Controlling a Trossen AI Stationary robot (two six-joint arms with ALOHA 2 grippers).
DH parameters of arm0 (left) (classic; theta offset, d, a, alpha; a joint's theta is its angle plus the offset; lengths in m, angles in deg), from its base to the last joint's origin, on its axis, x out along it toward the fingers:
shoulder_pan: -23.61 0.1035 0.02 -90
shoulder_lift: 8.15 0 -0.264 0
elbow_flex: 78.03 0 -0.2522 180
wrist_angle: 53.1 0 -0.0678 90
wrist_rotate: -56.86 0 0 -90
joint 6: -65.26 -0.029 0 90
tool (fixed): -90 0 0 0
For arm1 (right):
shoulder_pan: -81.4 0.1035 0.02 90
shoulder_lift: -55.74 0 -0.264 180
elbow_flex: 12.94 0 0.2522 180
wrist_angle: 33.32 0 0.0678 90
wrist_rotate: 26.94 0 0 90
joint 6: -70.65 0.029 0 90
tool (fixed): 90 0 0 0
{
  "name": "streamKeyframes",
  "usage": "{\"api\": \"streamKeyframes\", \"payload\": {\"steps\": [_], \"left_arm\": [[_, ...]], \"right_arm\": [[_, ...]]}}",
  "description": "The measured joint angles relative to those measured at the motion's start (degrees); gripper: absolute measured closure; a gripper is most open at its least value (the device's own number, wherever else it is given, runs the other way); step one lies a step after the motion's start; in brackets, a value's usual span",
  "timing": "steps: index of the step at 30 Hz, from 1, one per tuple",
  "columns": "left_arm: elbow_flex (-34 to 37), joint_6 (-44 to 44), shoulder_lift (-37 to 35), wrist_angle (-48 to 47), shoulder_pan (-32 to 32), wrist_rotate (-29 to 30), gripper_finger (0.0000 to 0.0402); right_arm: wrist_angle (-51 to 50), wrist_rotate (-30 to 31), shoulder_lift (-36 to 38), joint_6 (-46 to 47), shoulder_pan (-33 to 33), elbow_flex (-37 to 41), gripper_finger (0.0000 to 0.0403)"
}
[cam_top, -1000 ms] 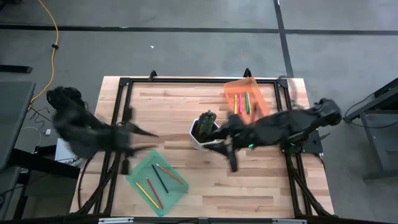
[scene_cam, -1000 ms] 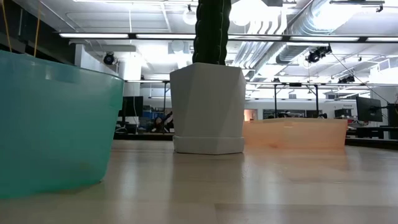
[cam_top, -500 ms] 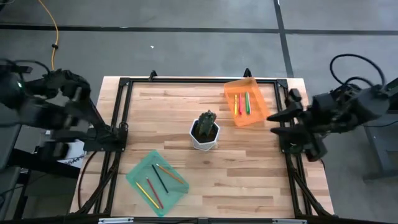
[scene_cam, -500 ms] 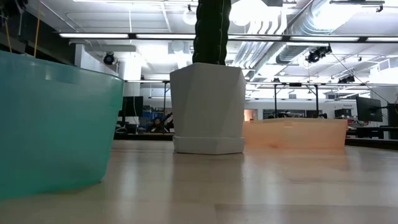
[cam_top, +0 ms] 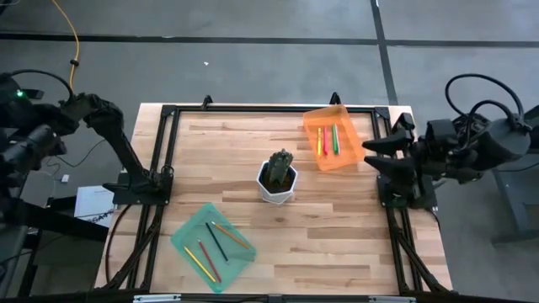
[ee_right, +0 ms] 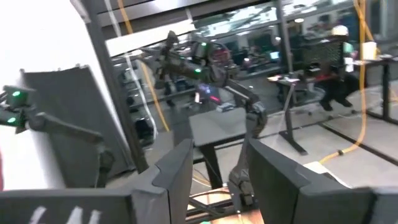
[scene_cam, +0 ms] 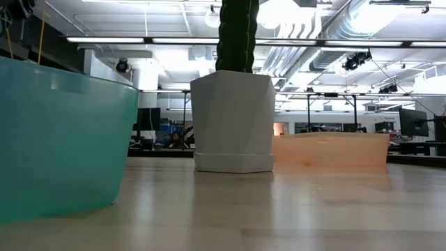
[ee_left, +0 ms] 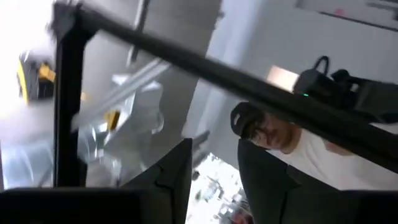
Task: Sort pens & pencils
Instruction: Return to Home Position
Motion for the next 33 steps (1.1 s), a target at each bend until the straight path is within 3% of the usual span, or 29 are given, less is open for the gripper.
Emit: {"api": "streamKeyframes", "payload": {"steps": [3,7,9,18,22,25,33], "left_arm": [[0.0,-5.7,-1.2,-2.4,0.0,-3.2,0.0284],[0.0,-9.2,-3.5,-5.0,0.0,-12.0,0.0284],[0.0,-9.1,-4.7,-6.0,0.0,-11.0,0.0284],[0.0,-9.3,-5.3,-6.9,0.0,19.6,0.0284],[0.0,-9.9,-4.9,-7.9,0.0,24.7,0.0284],[0.0,-13.4,-3.8,-7.2,0.0,34.2,0.0288],[0.0,-17.2,-4.0,-6.3,0.0,40.8,0.0322]], "right_arm": [[0.0,2.4,-0.5,1.5,0.0,0.0,0.0261],[0.0,6.2,-1.4,4.3,0.0,0.0,0.0261],[0.1,7.4,-1.8,5.8,0.0,0.0,0.0261],[0.0,11.0,-4.8,10.0,0.0,0.0,0.0261],[0.0,11.1,-5.1,10.4,0.0,0.0,0.0261],[0.1,11.1,-5.1,10.4,0.0,0.0,0.0261],[0.0,12.5,-5.1,10.3,0.0,0.0,0.0261]]}}
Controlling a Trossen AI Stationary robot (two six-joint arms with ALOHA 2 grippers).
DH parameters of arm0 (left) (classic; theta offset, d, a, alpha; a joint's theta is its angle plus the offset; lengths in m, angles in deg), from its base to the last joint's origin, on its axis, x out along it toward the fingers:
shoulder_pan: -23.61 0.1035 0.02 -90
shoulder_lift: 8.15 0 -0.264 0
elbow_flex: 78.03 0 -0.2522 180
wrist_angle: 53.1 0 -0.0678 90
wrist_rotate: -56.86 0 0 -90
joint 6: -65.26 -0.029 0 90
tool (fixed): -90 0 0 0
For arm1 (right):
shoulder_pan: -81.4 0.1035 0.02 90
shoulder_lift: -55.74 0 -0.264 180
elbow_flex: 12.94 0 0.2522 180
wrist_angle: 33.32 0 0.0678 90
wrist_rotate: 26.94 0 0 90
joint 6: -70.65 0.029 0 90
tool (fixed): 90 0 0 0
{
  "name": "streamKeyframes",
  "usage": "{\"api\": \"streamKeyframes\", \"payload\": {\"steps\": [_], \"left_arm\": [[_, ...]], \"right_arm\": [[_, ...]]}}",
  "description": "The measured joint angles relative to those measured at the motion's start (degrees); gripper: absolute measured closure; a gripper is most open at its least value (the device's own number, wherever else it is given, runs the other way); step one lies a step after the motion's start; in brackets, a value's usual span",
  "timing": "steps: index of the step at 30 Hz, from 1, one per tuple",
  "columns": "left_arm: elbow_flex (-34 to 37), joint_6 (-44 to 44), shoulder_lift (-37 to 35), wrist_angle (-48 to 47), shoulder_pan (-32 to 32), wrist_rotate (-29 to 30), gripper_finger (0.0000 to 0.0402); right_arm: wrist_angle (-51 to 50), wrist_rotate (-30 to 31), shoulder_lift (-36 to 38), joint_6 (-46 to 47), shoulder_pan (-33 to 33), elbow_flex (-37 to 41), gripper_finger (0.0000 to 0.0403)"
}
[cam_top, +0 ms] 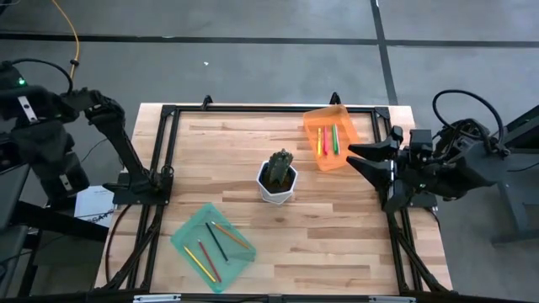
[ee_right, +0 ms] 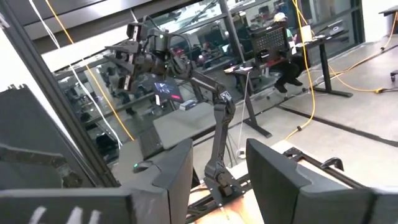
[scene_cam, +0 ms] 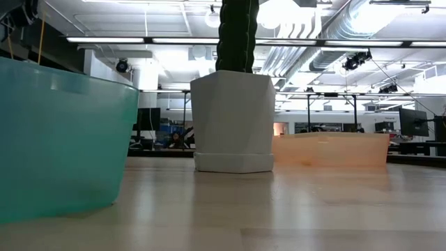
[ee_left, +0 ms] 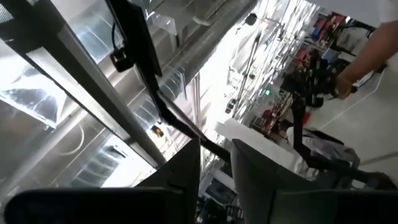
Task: Sort pens & pencils
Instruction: Return to Home Position
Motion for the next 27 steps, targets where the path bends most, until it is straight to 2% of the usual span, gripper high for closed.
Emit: {"api": "streamKeyframes", "payload": {"steps": [3,5,7,12,15,19,27], "left_arm": [[0.0,-0.4,-0.7,0.0,0.0,-1.5,0.0331],[0.0,0.8,-1.5,-0.3,0.0,-6.7,0.0334],[0.0,2.8,-2.6,-1.4,0.0,-14.2,0.0334],[0.0,9.6,-5.6,-3.2,0.0,-37.3,0.0325],[-0.1,11.3,-5.8,-3.1,0.0,-47.0,0.0321],[0.0,11.4,-5.8,-3.6,0.0,-50.7,0.0323],[0.0,9.5,-7.3,-8.5,0.0,-51.6,0.0321]], "right_arm": [[-0.2,0.0,0.0,-0.1,0.0,0.0,0.0261],[-0.5,0.0,0.0,-0.2,0.0,0.0,0.0261],[-0.5,0.0,0.0,-0.3,0.0,0.0,0.0261],[-0.8,0.0,0.1,0.1,0.0,0.0,0.0261],[-0.8,0.0,0.1,0.9,0.0,0.0,0.0261],[-0.8,0.0,0.1,2.2,0.0,0.0,0.0261],[-0.8,2.2,0.0,5.3,0.0,0.0,0.0261]]}}
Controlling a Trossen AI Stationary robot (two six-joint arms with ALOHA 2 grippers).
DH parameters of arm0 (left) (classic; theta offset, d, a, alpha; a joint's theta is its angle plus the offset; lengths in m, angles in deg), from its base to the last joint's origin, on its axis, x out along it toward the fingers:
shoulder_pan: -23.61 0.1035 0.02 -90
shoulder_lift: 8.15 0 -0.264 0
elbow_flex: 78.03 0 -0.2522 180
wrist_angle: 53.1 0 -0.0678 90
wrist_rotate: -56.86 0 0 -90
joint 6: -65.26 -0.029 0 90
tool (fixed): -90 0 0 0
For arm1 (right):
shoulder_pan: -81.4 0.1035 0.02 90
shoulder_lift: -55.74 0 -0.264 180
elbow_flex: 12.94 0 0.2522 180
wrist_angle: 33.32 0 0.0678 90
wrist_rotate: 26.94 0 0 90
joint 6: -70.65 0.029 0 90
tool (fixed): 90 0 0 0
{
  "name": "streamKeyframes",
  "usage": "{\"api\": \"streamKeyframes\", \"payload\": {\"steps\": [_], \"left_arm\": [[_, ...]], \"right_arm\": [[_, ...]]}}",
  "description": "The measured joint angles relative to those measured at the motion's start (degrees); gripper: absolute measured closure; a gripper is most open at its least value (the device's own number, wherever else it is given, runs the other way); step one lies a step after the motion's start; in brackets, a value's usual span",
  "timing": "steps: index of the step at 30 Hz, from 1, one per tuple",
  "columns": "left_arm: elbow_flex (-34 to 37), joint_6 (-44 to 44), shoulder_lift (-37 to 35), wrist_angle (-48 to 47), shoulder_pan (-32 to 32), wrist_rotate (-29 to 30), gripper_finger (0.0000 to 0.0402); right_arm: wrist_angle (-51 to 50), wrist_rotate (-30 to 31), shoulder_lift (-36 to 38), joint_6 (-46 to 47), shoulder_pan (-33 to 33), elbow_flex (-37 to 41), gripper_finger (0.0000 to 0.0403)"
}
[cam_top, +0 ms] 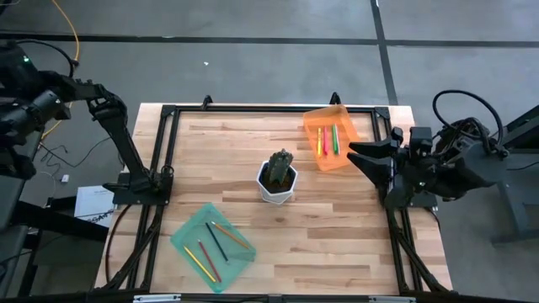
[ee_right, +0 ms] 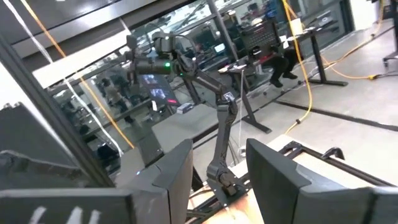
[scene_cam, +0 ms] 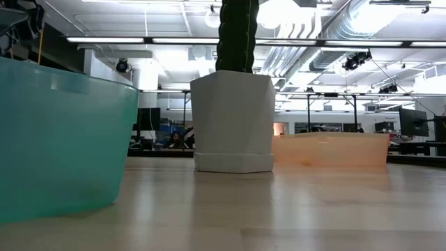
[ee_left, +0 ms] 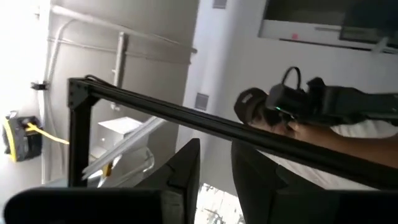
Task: Sort pens & pencils
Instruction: Return to Home Position
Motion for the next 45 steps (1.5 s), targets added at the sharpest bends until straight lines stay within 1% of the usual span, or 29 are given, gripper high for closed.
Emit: {"api": "streamKeyframes", "payload": {"steps": [4,7,9,13,14,18,20,24,27,32,36,41,43,45], "left_arm": [[0.0,-2.9,-1.0,-3.2,0.0,-0.9,0.0322],[0.0,-3.9,-1.0,-5.5,0.0,-0.4,0.0323],[0.0,-5.2,-1.1,-7.1,0.0,2.3,0.0323],[-0.1,-8.4,-1.4,-10.6,0.0,15.3,0.0323],[-0.1,-8.7,-1.3,-12.0,0.0,16.5,0.0323],[0.0,-9.3,-2.4,-15.9,0.0,14.4,0.0323],[0.6,-10.2,-3.1,-15.9,0.0,15.9,0.0323],[2.0,-11.1,-3.1,-14.3,0.0,22.4,0.0323],[2.6,-11.1,-3.0,-13.9,0.0,24.2,0.0323],[3.9,-12.7,-3.3,-11.2,0.0,29.0,0.0323],[5.4,-14.9,-2.9,-8.7,0.0,35.3,0.0323],[6.3,-15.1,-3.1,-5.6,0.0,43.4,0.0323],[6.6,-14.1,-3.1,-4.7,0.0,45.0,0.0323],[6.6,-11.9,-3.0,-4.0,0.0,45.2,0.0323]], "right_arm": [[0.1,1.7,-0.1,0.4,0.0,0.0,0.0261],[0.0,2.3,-0.2,0.4,0.0,0.0,0.0261],[0.0,2.4,-0.3,0.4,0.0,0.0,0.0261],[0.0,2.8,-0.9,-0.1,-0.2,0.0,0.0261],[-0.1,2.8,-1.1,-0.1,-0.4,0.0,0.0261],[-0.2,2.8,-1.7,-0.1,-0.8,0.0,0.0261],[-0.3,2.8,-2.0,-0.1,-0.8,0.0,0.0261],[-0.6,2.8,-2.1,0.3,-0.8,0.0,0.0261],[-0.8,2.7,-2.1,0.0,-0.8,0.0,0.0261],[-1.5,3.0,-2.1,0.1,-0.8,0.0,0.0261],[-1.9,3.0,-2.1,0.3,-0.8,0.0,0.0261],[-2.6,3.0,-2.1,0.0,-0.8,0.0,0.0261],[-3.3,3.1,-2.1,-1.2,-0.8,0.0,0.0261],[-4.7,3.4,-1.7,-1.2,-0.6,0.0,0.0261]]}}
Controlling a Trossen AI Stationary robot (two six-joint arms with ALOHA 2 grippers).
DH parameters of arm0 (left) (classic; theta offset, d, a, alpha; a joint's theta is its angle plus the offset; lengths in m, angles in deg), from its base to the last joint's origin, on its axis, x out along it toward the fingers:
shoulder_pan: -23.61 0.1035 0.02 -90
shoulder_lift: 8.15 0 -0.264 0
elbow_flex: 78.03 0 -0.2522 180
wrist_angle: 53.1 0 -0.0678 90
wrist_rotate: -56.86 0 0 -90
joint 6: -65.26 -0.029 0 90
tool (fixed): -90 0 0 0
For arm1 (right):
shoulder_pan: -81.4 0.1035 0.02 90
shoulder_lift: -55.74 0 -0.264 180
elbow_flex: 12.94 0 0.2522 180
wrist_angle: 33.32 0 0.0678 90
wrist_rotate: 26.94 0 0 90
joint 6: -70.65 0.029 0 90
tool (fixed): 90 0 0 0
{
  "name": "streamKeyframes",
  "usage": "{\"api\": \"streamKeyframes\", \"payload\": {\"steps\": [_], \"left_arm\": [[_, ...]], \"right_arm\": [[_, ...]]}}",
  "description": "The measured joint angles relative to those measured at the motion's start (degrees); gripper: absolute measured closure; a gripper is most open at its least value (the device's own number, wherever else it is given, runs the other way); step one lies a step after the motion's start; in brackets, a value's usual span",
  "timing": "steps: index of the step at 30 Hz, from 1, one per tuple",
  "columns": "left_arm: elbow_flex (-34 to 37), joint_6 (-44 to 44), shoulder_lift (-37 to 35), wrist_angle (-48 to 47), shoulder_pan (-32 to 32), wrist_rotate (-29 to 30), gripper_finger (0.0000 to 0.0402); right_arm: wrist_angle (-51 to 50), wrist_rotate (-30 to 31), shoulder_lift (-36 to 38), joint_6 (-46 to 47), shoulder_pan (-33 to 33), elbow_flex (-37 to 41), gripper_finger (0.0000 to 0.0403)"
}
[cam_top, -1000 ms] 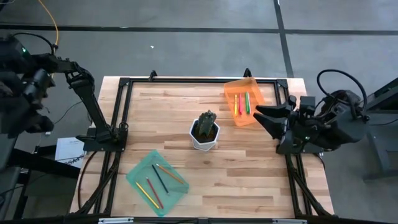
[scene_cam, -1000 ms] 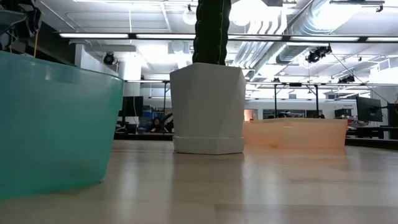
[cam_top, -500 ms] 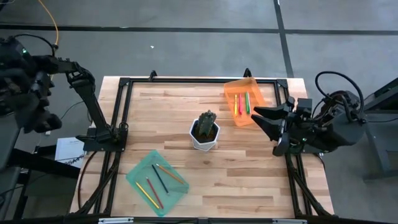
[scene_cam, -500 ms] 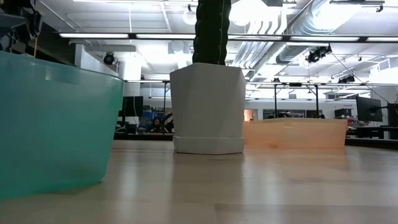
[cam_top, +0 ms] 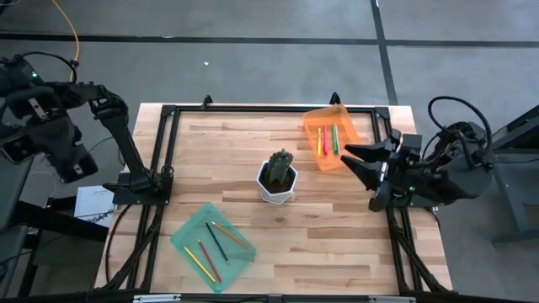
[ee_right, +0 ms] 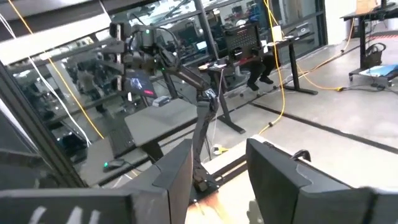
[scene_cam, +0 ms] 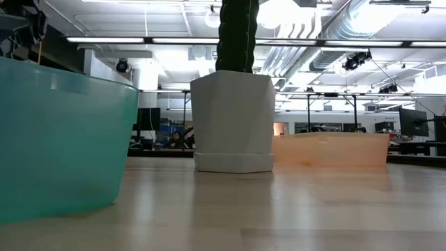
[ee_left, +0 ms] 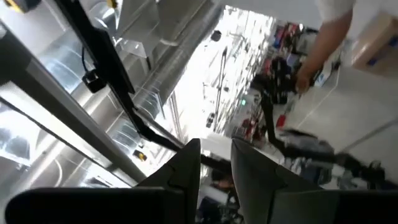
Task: Sort pens & pencils
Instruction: Return to Home Position
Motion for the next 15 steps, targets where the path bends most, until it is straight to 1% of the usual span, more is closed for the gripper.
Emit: {"api": "streamKeyframes", "payload": {"steps": [3,7,11,13,15], "left_arm": [[-0.1,4.2,-0.2,0.9,0.0,-1.3,0.0323],[-0.1,11.9,-0.2,1.0,0.0,-3.4,0.0323],[-0.1,21.4,-0.3,0.1,0.0,-5.3,0.0323],[-0.1,25.2,-0.2,0.1,0.0,-5.6,0.0323],[-0.1,28.0,0.0,0.6,0.0,-5.8,0.0323]], "right_arm": [[-4.5,0.9,1.5,2.8,0.9,0.0,0.0261],[-14.3,6.6,3.2,10.9,3.0,0.0,0.0261],[-24.2,10.0,3.8,18.8,4.5,0.0,0.0261],[-32.0,13.1,3.8,25.0,5.5,0.0,0.0261],[-41.8,17.2,3.8,34.0,7.2,0.0,0.0261]]}}
